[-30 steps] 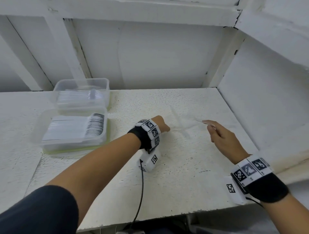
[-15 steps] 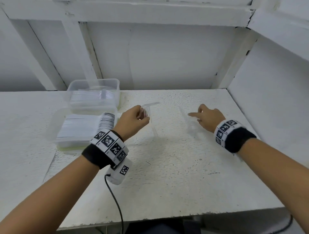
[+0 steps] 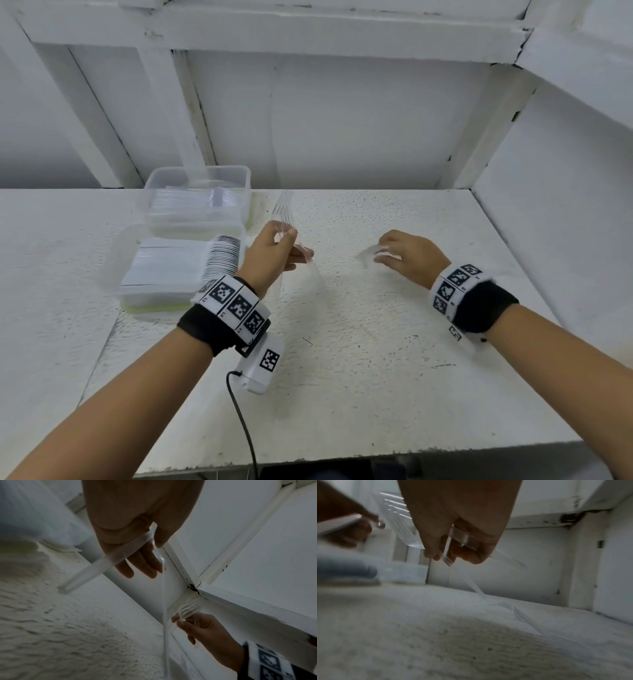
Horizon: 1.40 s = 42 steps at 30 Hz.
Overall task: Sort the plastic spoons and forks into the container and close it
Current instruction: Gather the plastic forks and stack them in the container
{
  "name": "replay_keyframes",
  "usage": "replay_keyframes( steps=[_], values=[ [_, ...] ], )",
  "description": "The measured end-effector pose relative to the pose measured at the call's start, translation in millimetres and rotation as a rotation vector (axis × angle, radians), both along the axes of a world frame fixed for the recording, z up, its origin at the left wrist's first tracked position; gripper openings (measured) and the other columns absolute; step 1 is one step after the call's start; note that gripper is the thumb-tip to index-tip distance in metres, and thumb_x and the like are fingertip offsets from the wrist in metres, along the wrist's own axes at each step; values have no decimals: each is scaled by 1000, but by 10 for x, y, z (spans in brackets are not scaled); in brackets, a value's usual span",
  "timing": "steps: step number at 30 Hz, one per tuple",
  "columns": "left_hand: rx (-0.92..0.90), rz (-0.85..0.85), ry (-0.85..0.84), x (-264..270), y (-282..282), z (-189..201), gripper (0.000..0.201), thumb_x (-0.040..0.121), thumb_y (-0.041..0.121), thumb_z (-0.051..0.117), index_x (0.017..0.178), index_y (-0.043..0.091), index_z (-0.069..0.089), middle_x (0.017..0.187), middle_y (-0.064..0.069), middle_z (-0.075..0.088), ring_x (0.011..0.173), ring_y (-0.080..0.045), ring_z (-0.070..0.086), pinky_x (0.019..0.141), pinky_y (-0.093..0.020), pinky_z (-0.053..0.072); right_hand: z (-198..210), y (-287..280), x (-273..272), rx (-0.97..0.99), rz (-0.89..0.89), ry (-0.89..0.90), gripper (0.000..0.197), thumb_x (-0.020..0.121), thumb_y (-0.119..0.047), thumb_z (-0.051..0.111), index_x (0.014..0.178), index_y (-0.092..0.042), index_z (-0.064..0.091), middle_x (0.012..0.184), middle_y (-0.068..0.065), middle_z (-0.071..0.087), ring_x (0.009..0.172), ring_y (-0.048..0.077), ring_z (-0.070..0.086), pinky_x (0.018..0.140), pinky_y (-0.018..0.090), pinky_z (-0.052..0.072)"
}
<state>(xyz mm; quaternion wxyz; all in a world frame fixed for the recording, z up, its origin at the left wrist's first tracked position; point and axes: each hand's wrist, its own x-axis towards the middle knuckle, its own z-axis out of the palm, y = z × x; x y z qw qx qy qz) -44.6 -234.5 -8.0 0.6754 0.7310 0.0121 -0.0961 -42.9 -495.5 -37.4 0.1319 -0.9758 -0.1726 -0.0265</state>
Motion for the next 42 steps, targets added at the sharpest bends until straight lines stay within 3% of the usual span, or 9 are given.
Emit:
replay_keyframes(
  steps=[7, 10, 14, 16, 19, 21, 28, 33, 42],
  values=[
    [89, -35, -30, 228, -563, -44, 12, 94, 25, 52, 97, 16, 44, 78, 0, 47, 61, -11, 46, 56, -25, 43, 274, -419, -235, 768, -579, 11, 19, 98, -19, 43, 82, -16, 53, 83, 3, 59, 81, 18, 54, 80, 32, 45],
    [297, -177, -52, 328, -976, -111, 20, 86, 21, 63, 94, 14, 45, 80, 3, 46, 64, -10, 43, 52, -22, 36, 302, -604, -300, 1149, -783, 102, 19, 100, -17, 35, 82, -21, 42, 64, 5, 48, 52, 16, 49, 53, 30, 52],
    [630, -364, -153, 452, -1523, -158, 27, 87, 16, 55, 65, 18, 39, 68, 1, 44, 67, -17, 44, 52, -23, 31, 229, -815, -412, 975, -965, 135, 11, 96, -25, 40, 89, -19, 45, 62, 1, 38, 43, 10, 33, 39, 17, 30],
    [732, -447, -198, 505, -1720, -168, 12, 90, 20, 50, 80, 13, 51, 82, -5, 55, 79, -22, 52, 61, -25, 36, 171, -901, -451, 837, -980, 163, 13, 94, -25, 46, 84, -16, 48, 62, 2, 39, 48, 14, 33, 42, 18, 28],
    [911, -602, -247, 607, -1931, -257, 36, 94, 28, 47, 122, 5, 54, 123, -14, 55, 107, -29, 55, 80, -31, 43, 112, -986, -504, 545, -918, 188, 22, 94, -25, 48, 89, -9, 63, 81, 6, 54, 63, 20, 47, 57, 25, 37],
    [1037, -694, -261, 661, -2004, -334, 43, 93, 30, 50, 129, 5, 50, 131, -15, 49, 111, -31, 54, 86, -35, 45, 92, -999, -528, 468, -916, 185, 26, 94, -23, 47, 96, -9, 69, 96, 9, 59, 85, 25, 53, 72, 28, 38],
    [1177, -846, -305, 698, -1928, -428, 12, 93, 22, 50, 93, 10, 50, 95, -7, 52, 84, -19, 48, 71, -27, 39, 56, -939, -495, 204, -736, 263, 36, 90, -12, 52, 125, -16, 60, 108, 14, 65, 100, 28, 59, 80, 25, 41],
    [1152, -782, -312, 698, -1619, -258, 17, 91, 21, 51, 98, 7, 58, 91, -5, 51, 82, -20, 48, 69, -26, 36, -29, -918, -326, 33, -694, 433, 47, 87, -15, 56, 133, -21, 52, 126, 8, 55, 104, 27, 58, 74, 23, 39],
    [840, -445, -217, 607, -802, 44, 31, 87, 22, 56, 62, 14, 38, 62, 2, 41, 58, -13, 38, 51, -23, 27, -61, -793, -199, -105, -552, 468, 11, 89, -21, 55, 95, -12, 56, 111, 8, 62, 102, 26, 57, 77, 28, 41]
  ],
)
